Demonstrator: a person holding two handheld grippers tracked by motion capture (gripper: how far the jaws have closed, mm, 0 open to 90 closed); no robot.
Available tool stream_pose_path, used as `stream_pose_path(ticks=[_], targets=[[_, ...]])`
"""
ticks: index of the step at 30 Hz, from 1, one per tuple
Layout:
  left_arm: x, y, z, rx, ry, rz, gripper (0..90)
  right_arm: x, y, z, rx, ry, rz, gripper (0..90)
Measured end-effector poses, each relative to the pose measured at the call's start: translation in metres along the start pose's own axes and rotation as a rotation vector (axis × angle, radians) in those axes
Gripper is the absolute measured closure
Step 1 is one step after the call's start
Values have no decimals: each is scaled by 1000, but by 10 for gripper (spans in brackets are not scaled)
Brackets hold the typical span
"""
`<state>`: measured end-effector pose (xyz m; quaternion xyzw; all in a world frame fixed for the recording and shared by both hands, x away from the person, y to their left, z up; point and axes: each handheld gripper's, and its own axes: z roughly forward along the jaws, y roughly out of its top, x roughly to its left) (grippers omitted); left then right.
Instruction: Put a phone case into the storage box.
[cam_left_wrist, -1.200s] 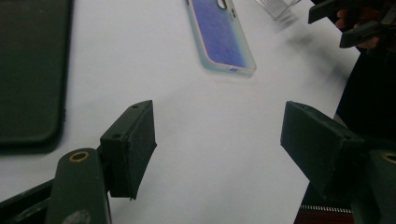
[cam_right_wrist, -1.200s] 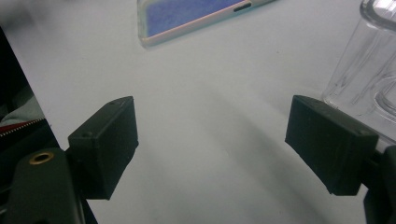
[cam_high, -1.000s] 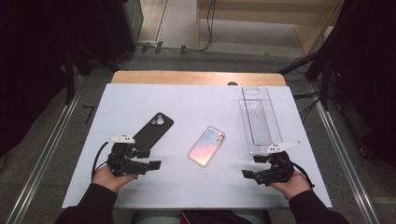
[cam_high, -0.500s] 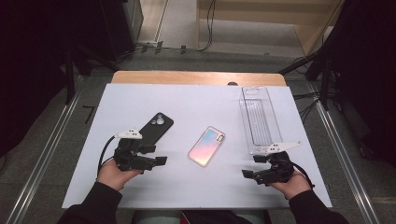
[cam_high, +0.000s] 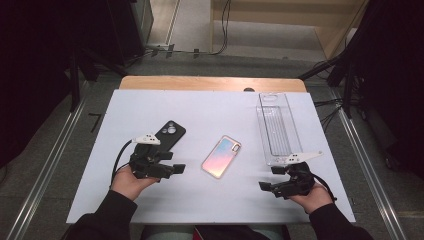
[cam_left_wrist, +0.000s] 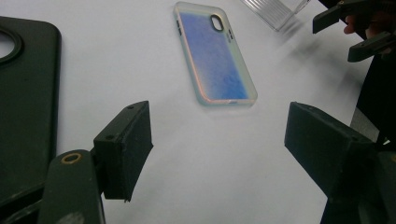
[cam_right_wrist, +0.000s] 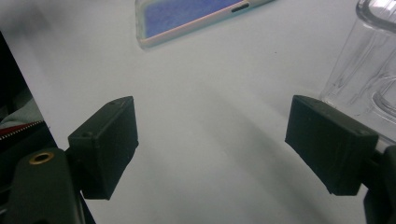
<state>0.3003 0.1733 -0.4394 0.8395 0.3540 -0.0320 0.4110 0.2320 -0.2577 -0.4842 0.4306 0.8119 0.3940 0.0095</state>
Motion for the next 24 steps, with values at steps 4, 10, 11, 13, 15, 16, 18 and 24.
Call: stream_pose_path(ticks=[4,10,11,13,15,16,18,24], targets=[[-2,6,5,15,-2,7,215,1,0,1,4,3,5,152],[-5,15,14,-19,-17,18,86,0,0,-1,-3,3,1,152],[-5,16,16,-14,-12,21,18,0,0,-1,-3,2,0,152],[-6,17,19,-13,-17,22,0,1,0,-1,-4,4,1,152],[-7,19,21,-3,-13,25,0,1,0,-1,-2,4,0,152],[-8,20,22,1,-12,28,0,1,0,-1,-1,5,1,152],[-8,22,23,3,-7,32,0,1,0,-1,-1,7,2,152],[-11,29,29,15,14,31,10,1,0,-1,-3,6,3,152]])
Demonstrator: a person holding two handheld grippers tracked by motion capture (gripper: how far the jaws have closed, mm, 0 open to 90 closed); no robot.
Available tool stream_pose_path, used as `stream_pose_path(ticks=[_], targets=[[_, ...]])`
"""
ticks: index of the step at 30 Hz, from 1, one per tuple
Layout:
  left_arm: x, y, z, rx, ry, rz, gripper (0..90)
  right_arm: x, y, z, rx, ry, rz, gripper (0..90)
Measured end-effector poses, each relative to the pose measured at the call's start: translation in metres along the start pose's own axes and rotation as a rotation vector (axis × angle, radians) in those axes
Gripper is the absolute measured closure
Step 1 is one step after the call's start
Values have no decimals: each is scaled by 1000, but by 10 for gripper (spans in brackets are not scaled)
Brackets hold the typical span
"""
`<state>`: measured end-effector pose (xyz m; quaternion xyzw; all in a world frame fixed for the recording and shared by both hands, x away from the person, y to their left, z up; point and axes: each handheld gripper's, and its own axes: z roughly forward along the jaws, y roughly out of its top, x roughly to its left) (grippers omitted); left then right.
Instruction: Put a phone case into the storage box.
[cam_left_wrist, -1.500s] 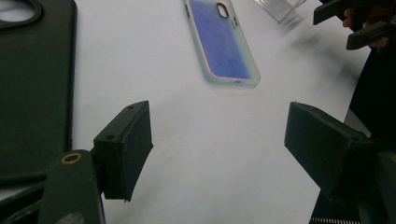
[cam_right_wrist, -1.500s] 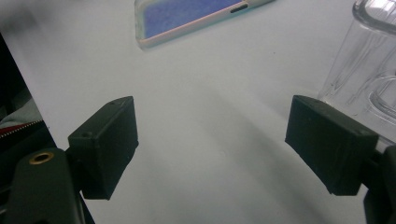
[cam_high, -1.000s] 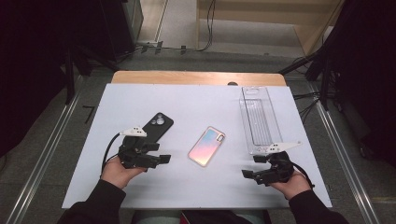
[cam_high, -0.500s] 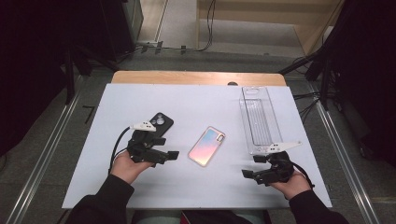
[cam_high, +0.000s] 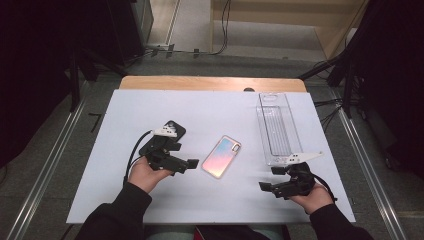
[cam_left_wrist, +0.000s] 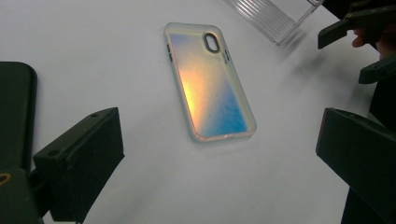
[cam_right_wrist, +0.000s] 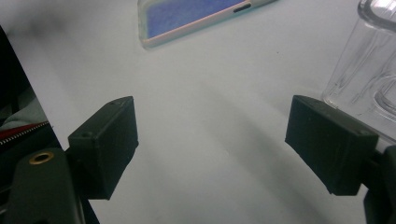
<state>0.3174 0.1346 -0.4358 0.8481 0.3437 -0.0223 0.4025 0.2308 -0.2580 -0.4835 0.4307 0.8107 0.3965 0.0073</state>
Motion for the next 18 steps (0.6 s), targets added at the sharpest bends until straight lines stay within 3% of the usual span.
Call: stream_pose_path(ticks=[11,18], targets=[[-9,10,19,19,39,22,10,0,0,0,2,0,-3,152],[-14,19,31,-1,40,4,11,0,0,0,2,-5,-2,152]])
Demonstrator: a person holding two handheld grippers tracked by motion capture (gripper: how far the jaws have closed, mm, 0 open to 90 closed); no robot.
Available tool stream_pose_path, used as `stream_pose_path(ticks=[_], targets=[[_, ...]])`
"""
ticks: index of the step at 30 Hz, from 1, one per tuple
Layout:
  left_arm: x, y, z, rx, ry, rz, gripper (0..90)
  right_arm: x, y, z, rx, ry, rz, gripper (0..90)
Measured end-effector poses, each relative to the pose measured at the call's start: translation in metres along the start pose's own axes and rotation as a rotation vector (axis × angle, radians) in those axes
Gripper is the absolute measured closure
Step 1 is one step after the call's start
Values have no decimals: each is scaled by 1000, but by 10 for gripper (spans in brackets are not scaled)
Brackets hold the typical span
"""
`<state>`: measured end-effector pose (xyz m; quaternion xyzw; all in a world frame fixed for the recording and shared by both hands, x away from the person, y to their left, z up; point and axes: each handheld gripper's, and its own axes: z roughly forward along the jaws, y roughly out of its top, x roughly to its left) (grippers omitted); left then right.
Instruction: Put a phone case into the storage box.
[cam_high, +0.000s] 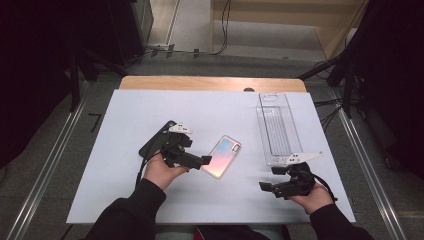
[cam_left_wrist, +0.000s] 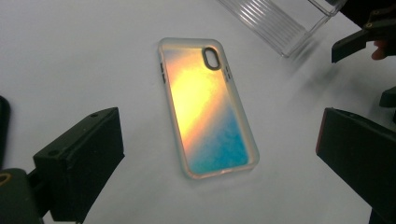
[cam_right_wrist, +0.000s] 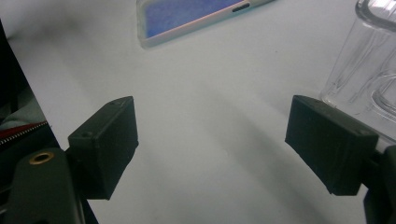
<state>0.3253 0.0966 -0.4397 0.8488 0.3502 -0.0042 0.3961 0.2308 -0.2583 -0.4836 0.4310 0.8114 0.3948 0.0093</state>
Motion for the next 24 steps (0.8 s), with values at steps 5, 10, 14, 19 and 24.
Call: stream_pose_path(ticks=[5,10,14,19,24], targets=[[-4,6,11,20,7,9,11,0,0,0,0,0,-1,152],[-9,11,23,17,19,13,11,1,0,-1,-2,-2,-4,152],[-11,13,29,24,25,13,11,0,0,-1,-1,-6,-5,152],[-12,18,38,23,28,-5,12,0,0,-1,0,-8,-4,152],[-15,23,48,33,50,8,12,0,0,-1,-1,-9,-3,152]])
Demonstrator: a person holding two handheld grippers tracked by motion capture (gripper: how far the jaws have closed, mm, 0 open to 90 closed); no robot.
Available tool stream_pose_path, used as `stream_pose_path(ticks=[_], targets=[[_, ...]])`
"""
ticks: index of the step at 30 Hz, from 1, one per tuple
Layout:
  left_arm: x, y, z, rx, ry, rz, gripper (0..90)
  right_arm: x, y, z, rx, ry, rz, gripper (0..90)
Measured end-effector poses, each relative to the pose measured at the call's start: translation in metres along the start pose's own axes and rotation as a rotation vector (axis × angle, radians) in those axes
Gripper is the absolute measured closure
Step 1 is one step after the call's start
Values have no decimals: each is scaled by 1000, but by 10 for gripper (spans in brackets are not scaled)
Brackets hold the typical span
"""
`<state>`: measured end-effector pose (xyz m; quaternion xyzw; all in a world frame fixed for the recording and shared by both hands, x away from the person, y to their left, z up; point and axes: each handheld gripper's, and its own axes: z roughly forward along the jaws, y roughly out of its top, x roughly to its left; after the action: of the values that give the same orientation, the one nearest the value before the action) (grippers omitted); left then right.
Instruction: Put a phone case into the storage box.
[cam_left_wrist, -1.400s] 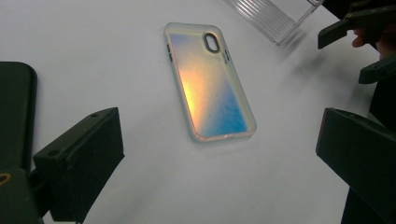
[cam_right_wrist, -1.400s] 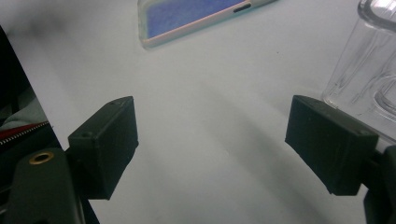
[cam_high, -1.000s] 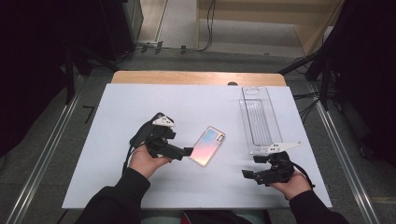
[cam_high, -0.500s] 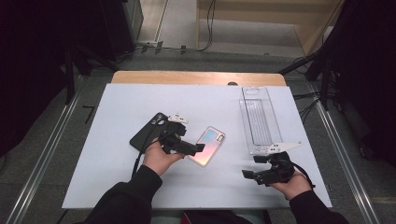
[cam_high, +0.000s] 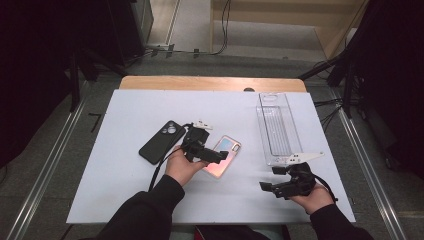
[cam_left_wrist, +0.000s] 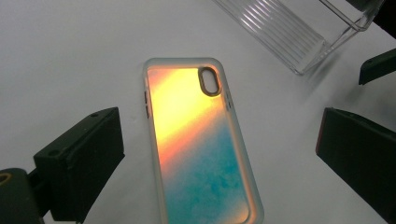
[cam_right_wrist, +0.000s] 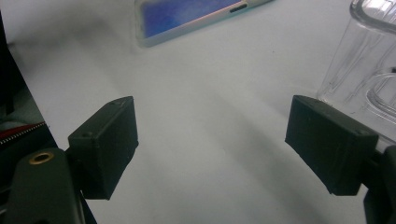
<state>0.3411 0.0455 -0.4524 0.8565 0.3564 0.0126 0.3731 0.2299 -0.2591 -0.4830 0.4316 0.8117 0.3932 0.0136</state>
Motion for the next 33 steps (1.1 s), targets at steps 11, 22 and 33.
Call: stream_pose_path(ticks=[11,22,33], targets=[[-6,4,21,35,7,-2,12,-1,0,0,3,-11,6,152],[-10,1,29,56,49,22,12,-1,0,0,4,-13,6,152],[-12,-6,40,95,83,29,12,-1,-1,-1,4,-14,7,152]])
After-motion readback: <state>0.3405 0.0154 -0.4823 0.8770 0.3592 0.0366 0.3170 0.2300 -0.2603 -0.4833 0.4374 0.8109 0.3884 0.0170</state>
